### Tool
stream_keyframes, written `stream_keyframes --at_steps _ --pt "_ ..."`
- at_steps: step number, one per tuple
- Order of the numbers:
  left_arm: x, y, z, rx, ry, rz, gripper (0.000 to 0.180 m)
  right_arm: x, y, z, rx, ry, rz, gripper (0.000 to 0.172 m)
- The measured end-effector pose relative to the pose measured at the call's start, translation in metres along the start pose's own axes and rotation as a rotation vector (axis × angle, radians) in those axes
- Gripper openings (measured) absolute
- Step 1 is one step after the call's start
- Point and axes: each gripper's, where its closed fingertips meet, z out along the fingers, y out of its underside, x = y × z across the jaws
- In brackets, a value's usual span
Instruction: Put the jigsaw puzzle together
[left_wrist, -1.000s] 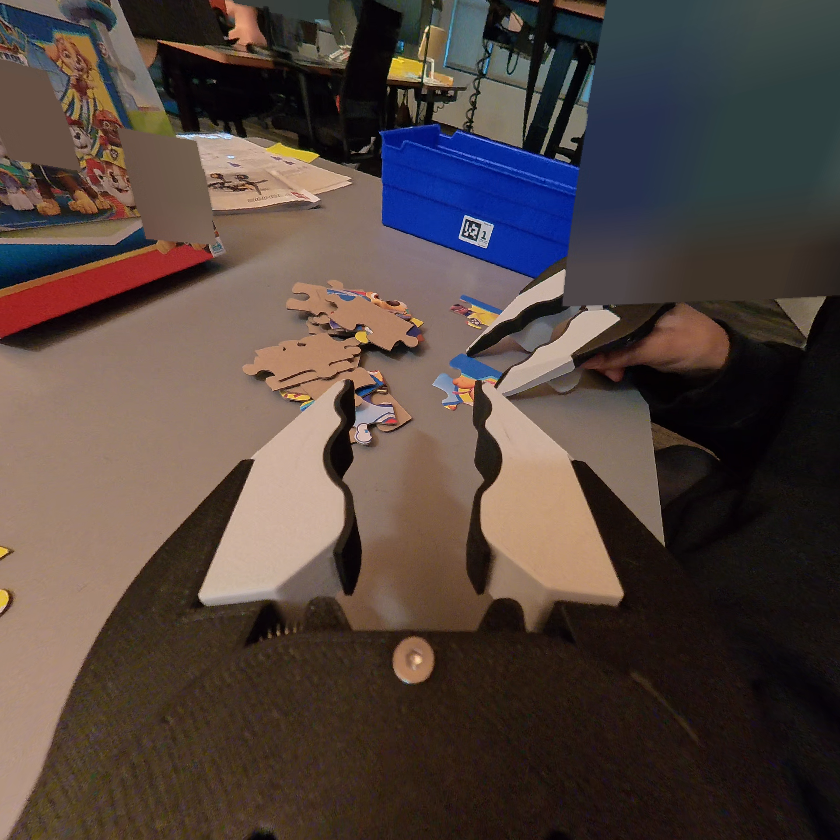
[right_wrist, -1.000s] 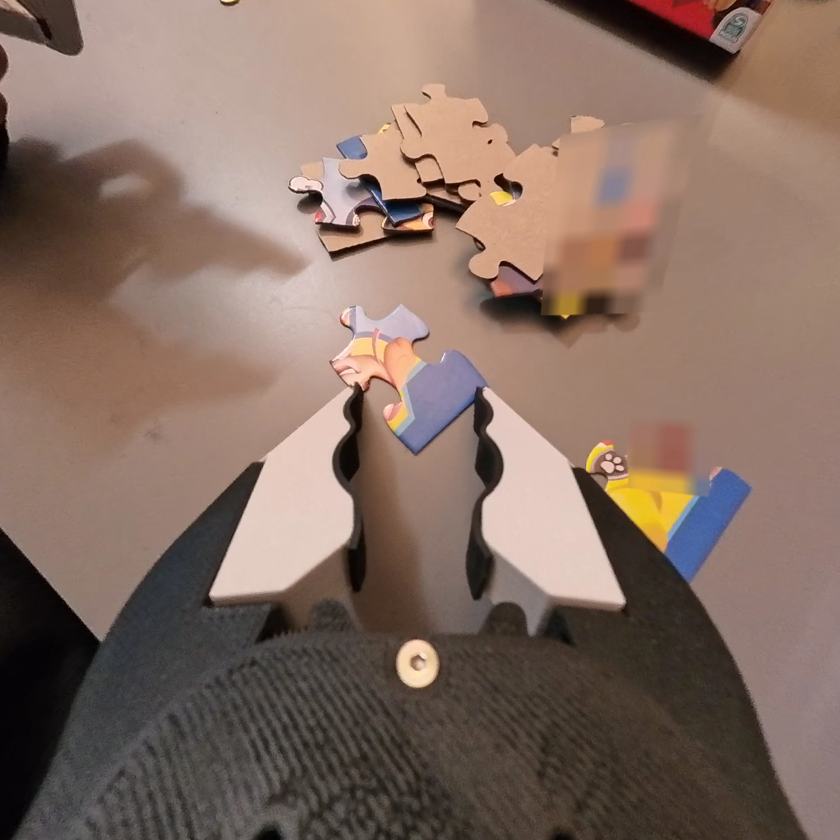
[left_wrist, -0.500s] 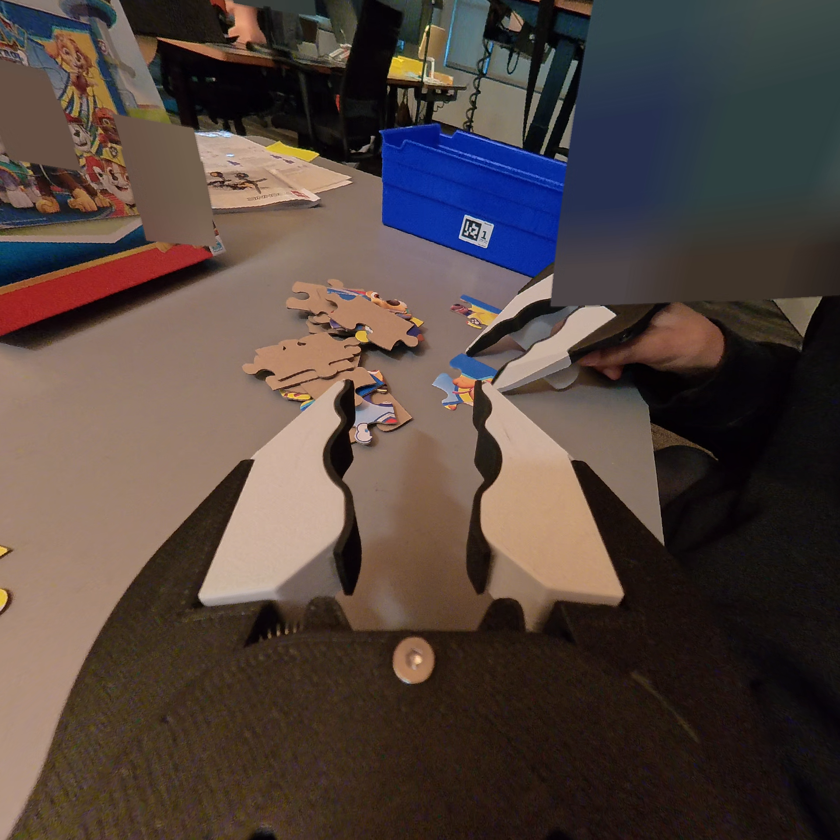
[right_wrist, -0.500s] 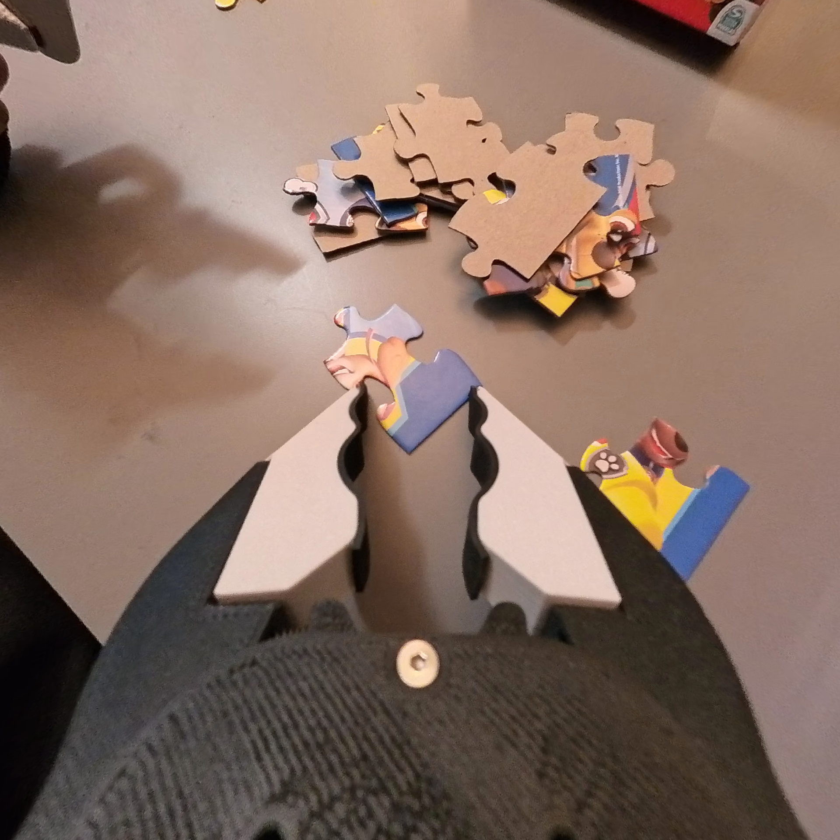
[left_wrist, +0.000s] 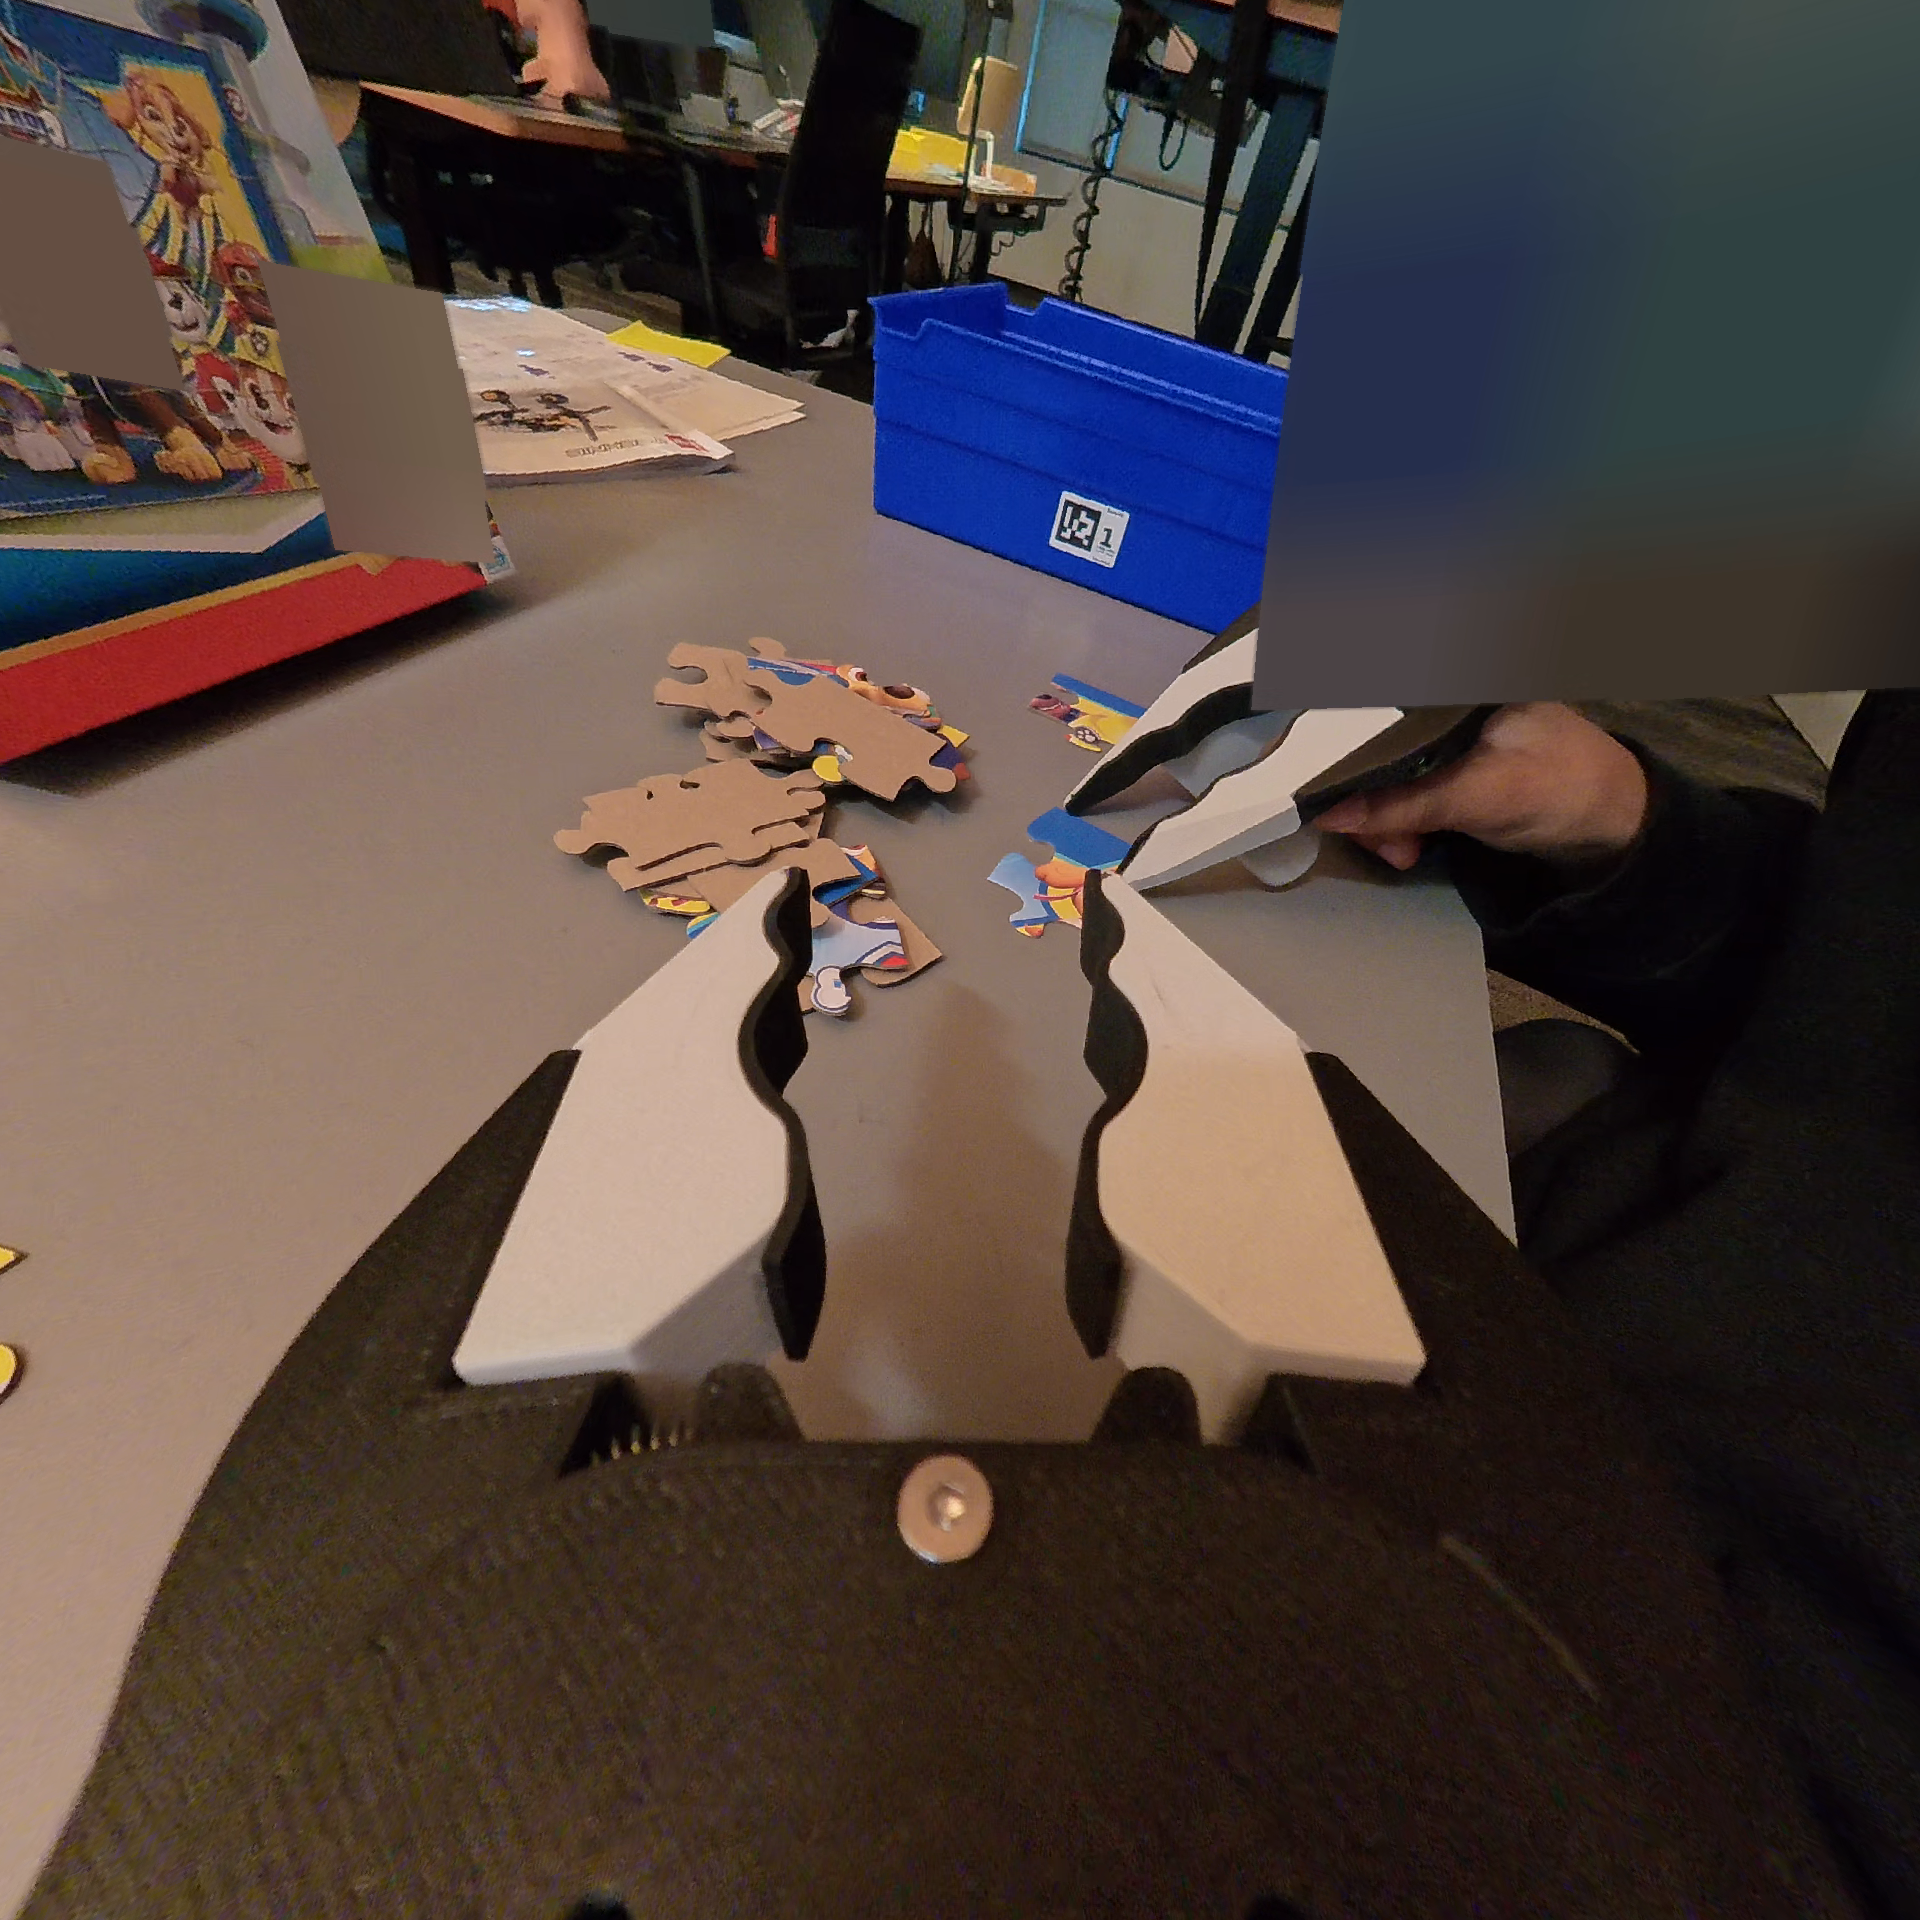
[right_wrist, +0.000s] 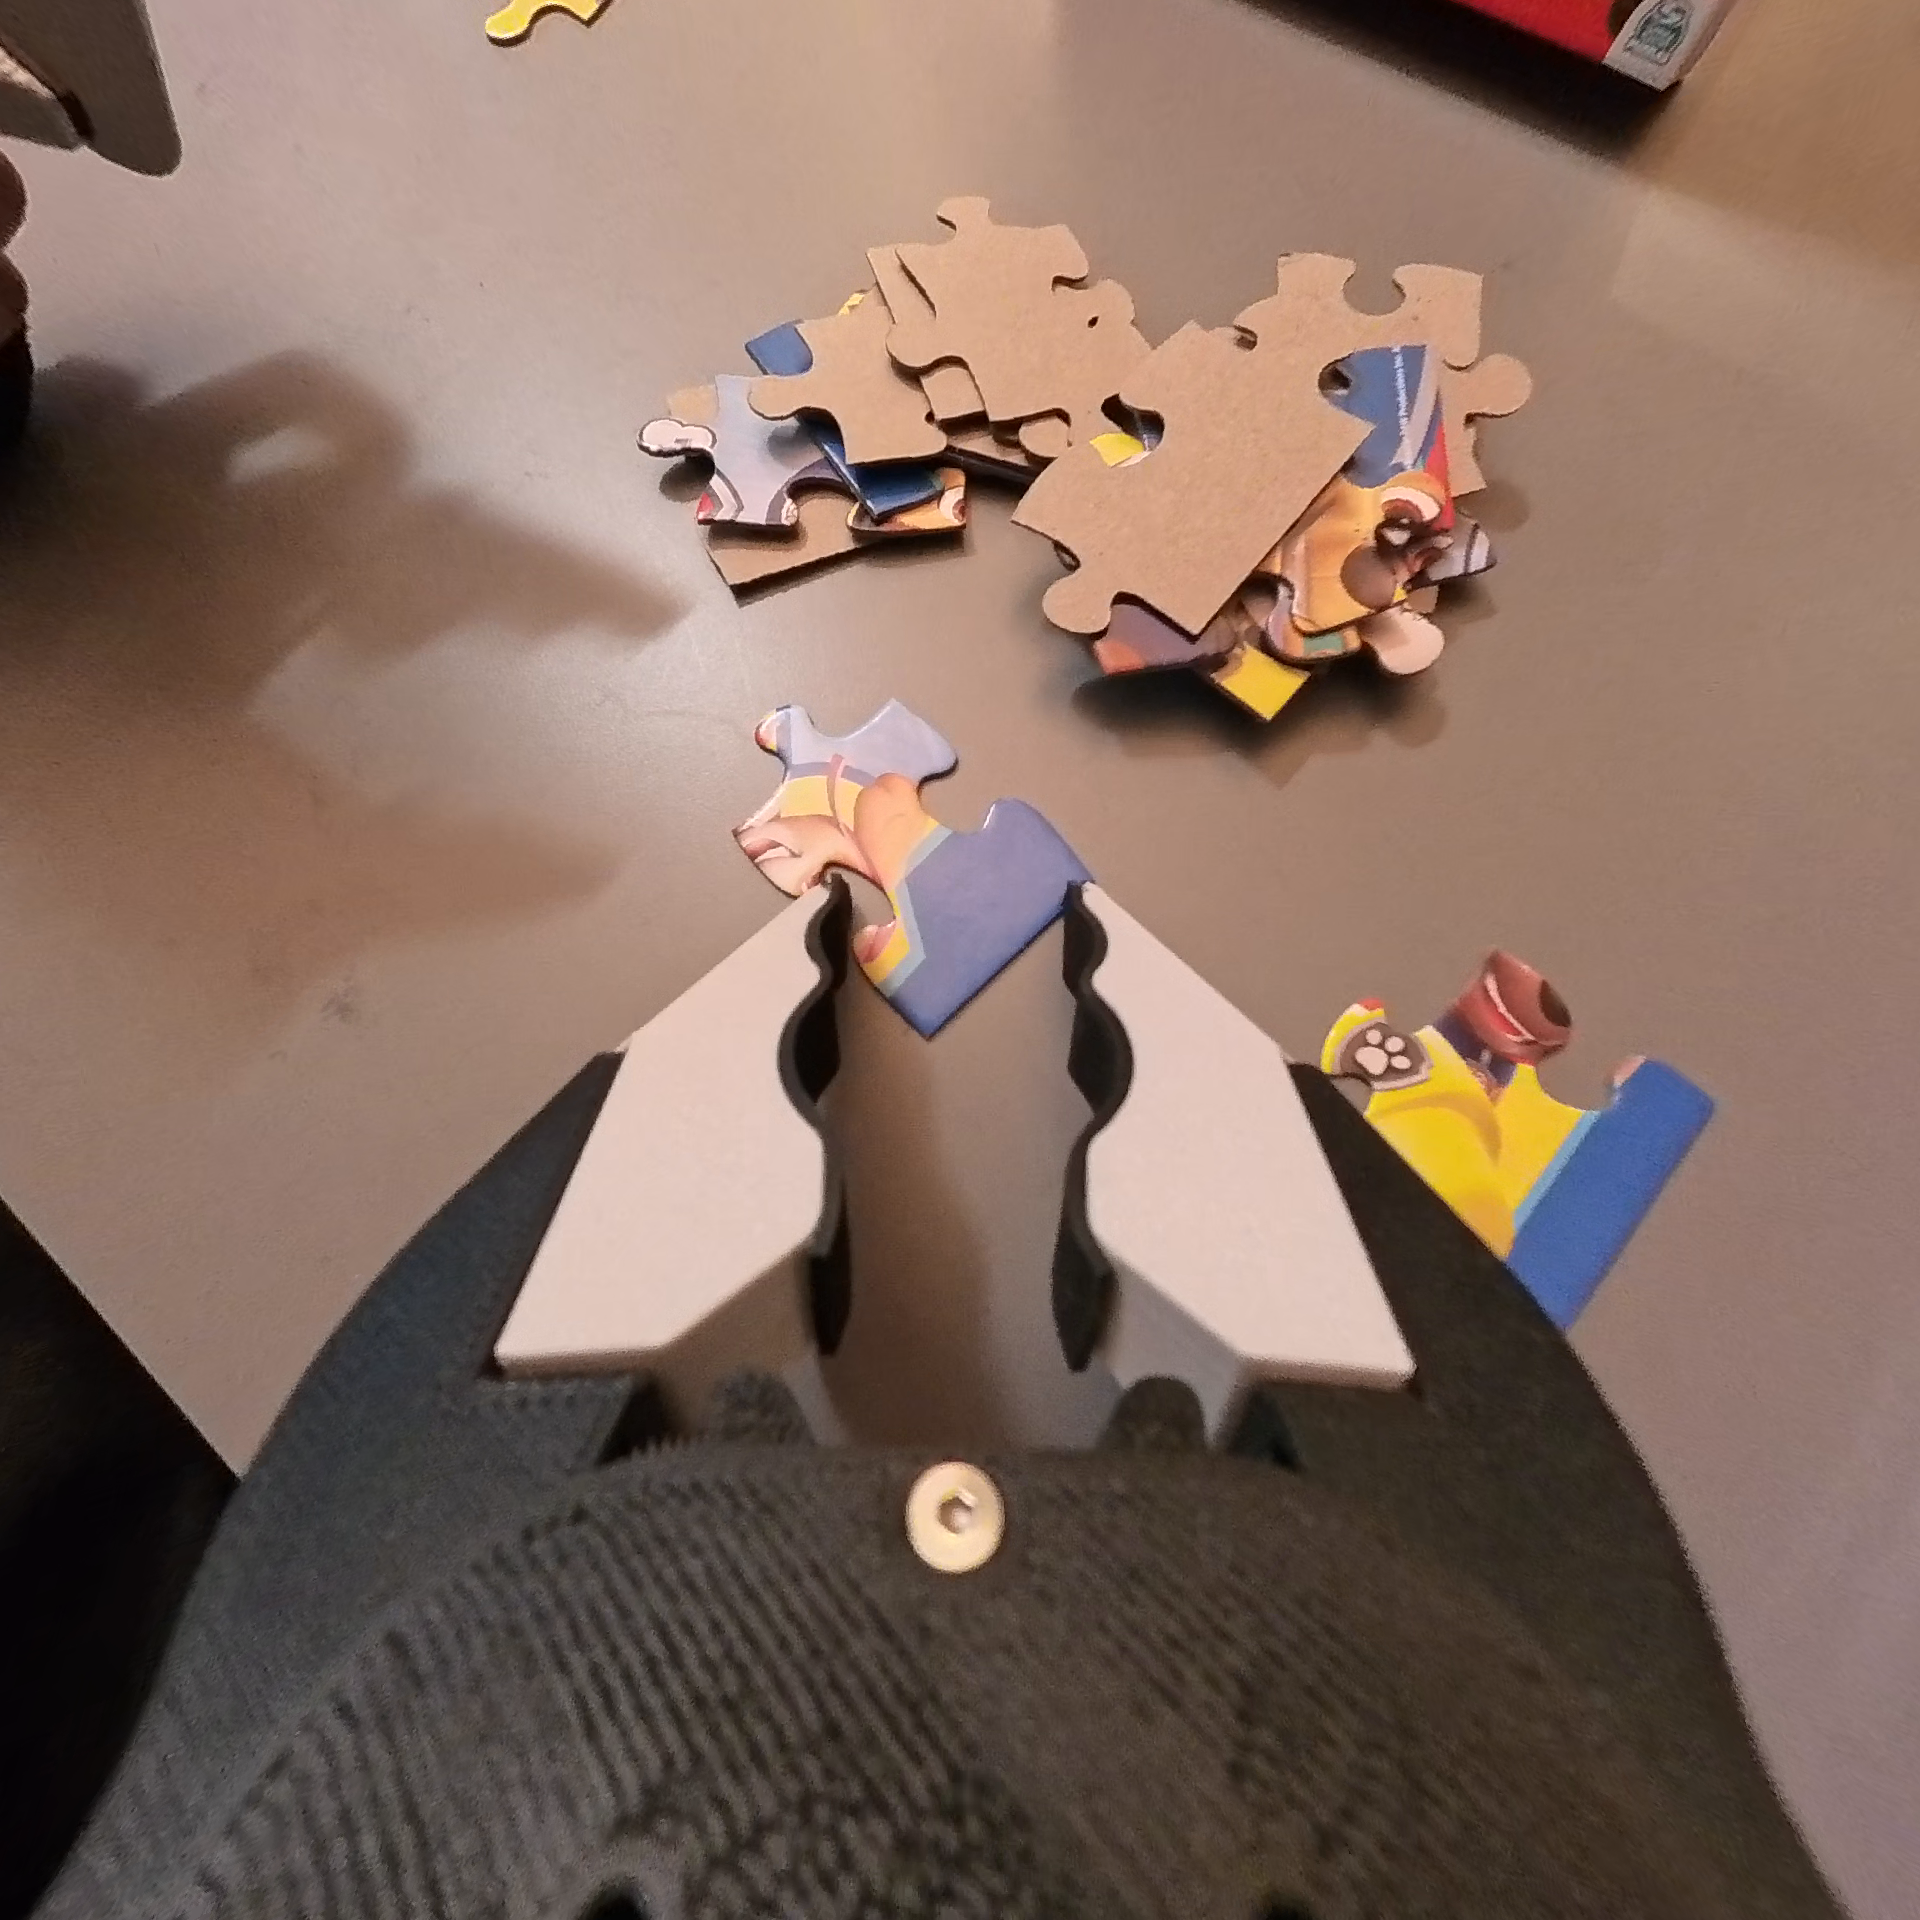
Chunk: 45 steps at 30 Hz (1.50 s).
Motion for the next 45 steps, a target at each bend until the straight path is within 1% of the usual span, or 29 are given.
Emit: stream_keyframes --at_steps 45 --pt "-0.0006 0.0003 0.0002 -0.003 0.002 -0.008 0.050 0.0024 -0.0006 0.0002 0.003 -0.001 0.018 0.035"
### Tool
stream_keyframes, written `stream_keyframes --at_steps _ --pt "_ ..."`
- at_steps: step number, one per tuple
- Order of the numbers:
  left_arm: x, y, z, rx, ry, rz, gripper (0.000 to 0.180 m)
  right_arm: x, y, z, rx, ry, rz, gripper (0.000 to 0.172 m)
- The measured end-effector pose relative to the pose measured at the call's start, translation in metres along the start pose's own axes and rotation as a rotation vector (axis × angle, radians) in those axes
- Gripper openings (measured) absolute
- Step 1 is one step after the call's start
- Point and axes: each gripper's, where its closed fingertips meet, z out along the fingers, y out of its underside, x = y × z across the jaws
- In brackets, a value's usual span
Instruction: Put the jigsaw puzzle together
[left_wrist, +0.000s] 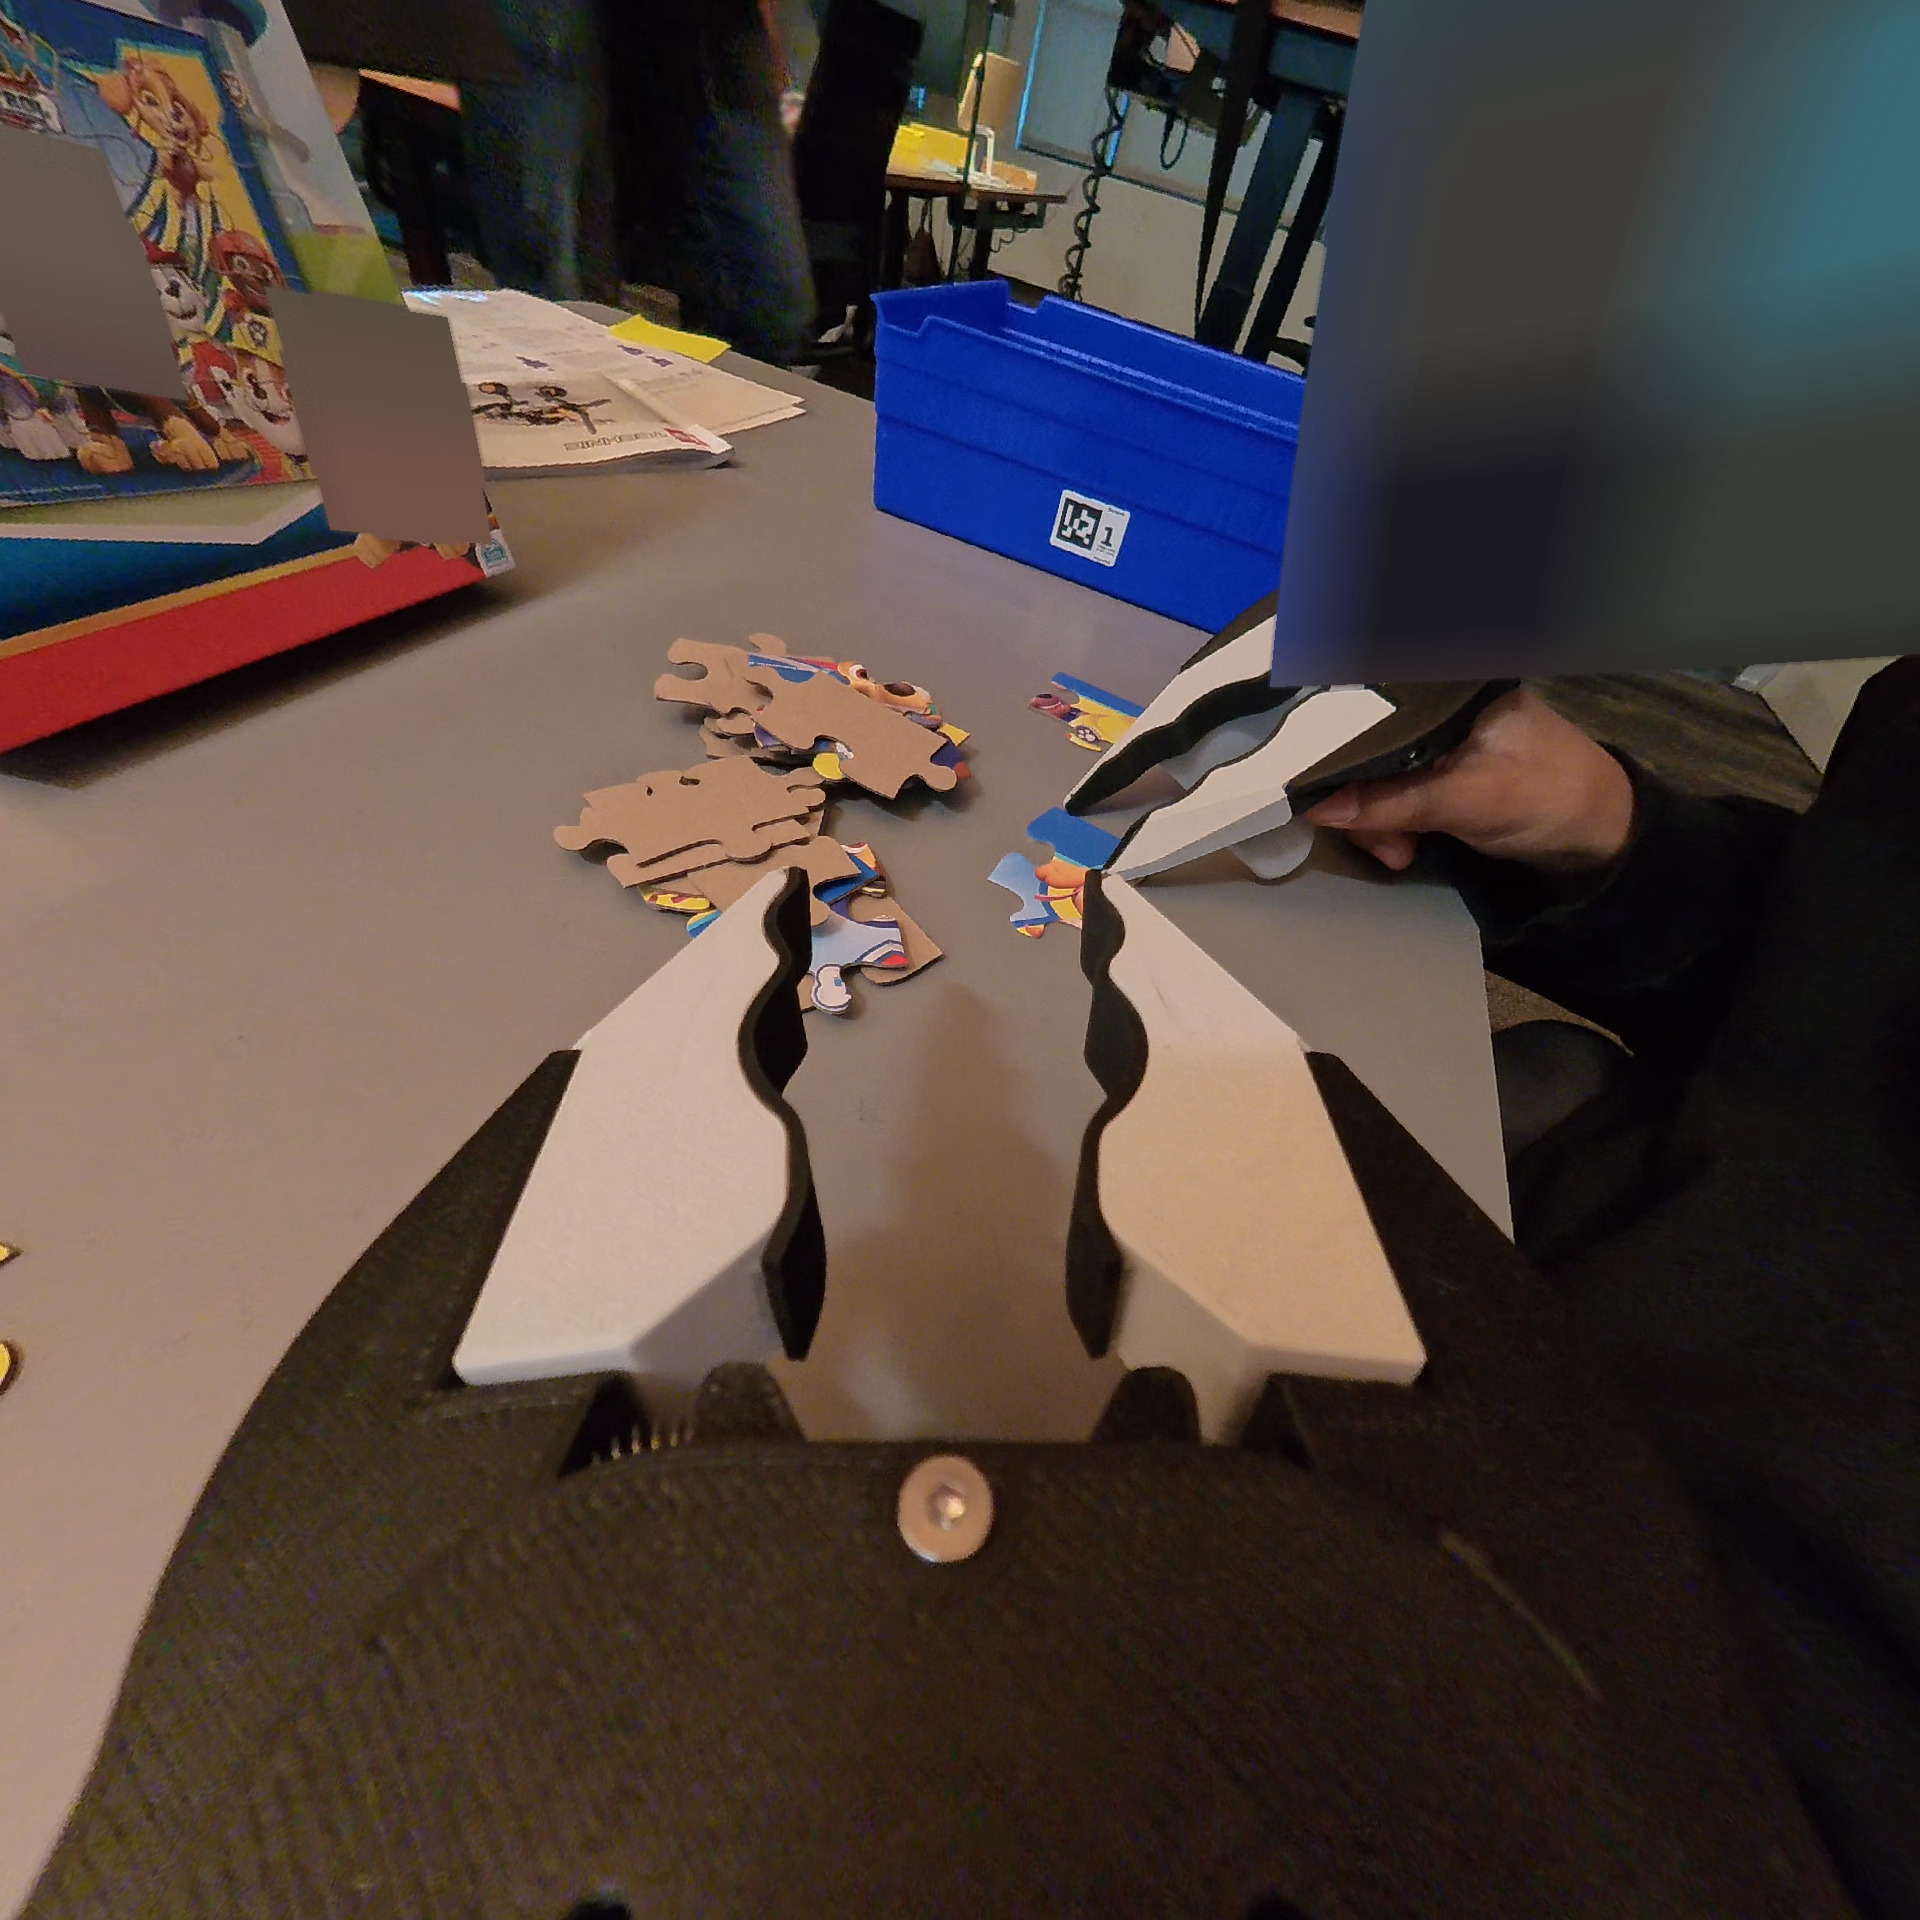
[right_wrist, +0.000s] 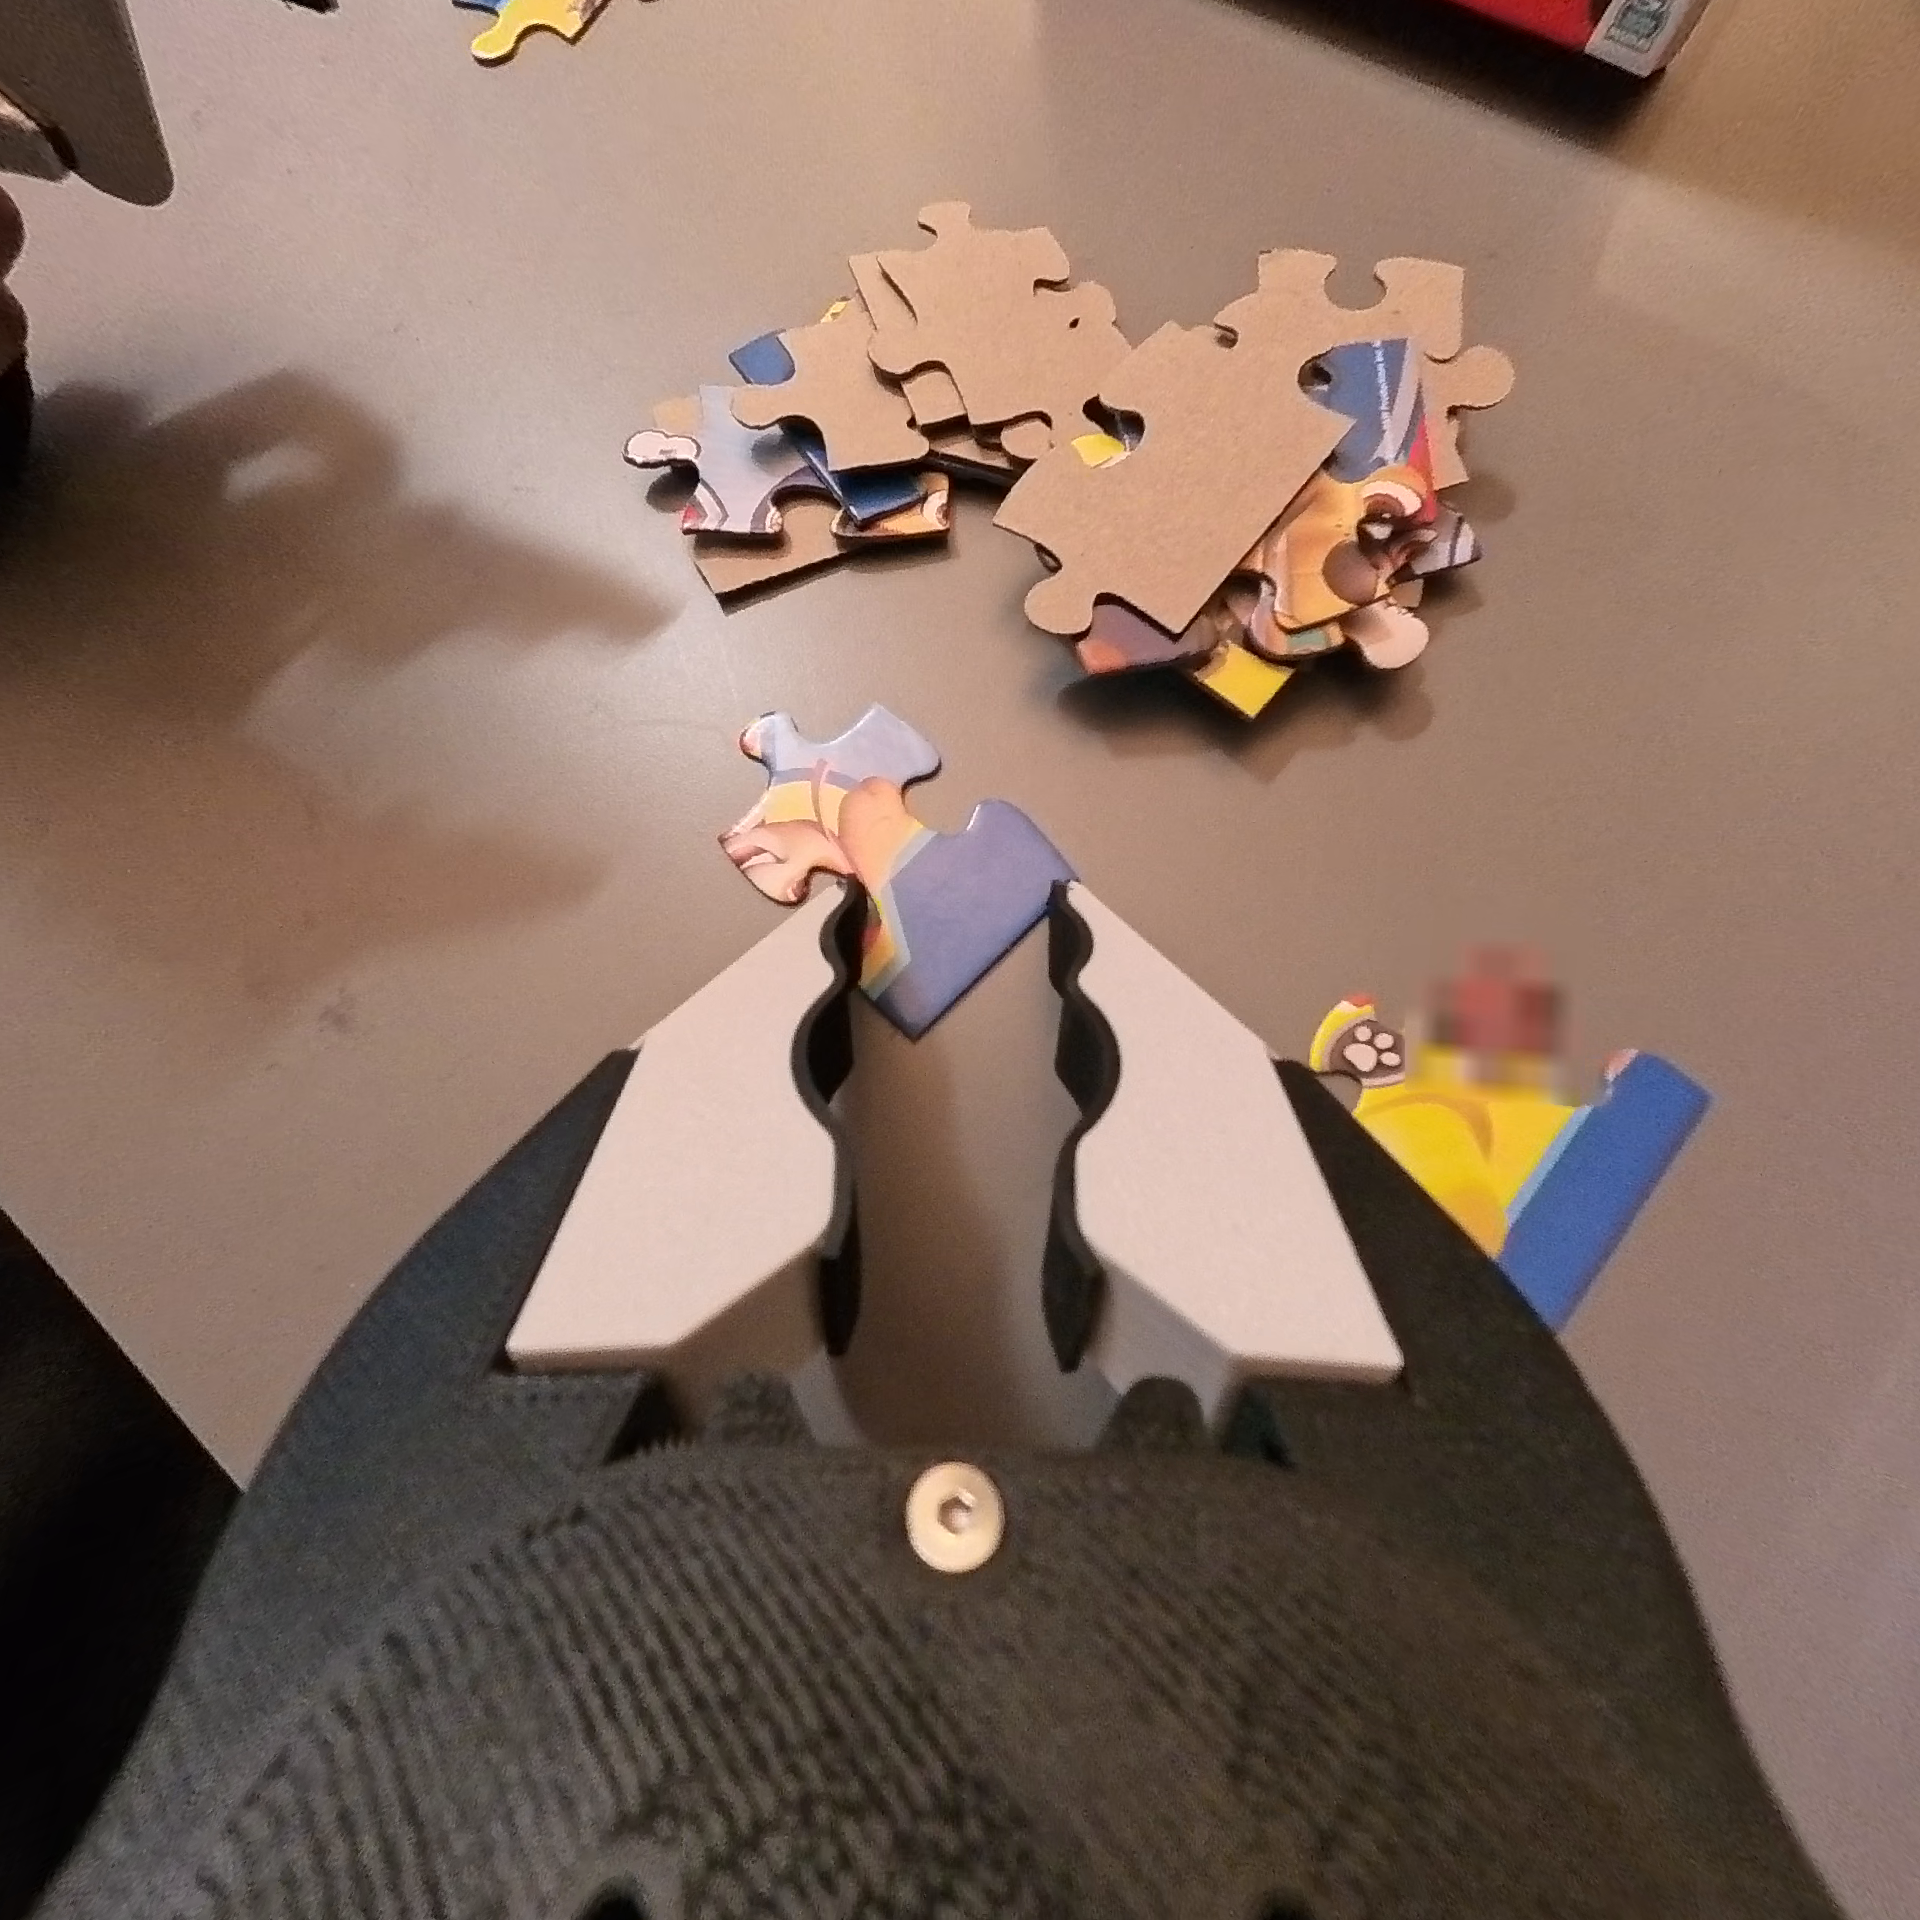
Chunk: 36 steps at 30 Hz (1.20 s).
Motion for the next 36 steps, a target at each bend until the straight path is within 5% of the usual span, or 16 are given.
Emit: stream_keyframes --at_steps 21,36 --pt "0.001 0.000 0.000 -0.001 0.003 0.006 0.050 -0.011 -0.001 0.003 -0.004 -0.057 -0.060 0.041" --pt "0.002 -0.001 0.000 0.005 -0.002 0.022 0.050 -0.078 0.009 -0.005 -0.020 -0.448 -0.419 0.036"
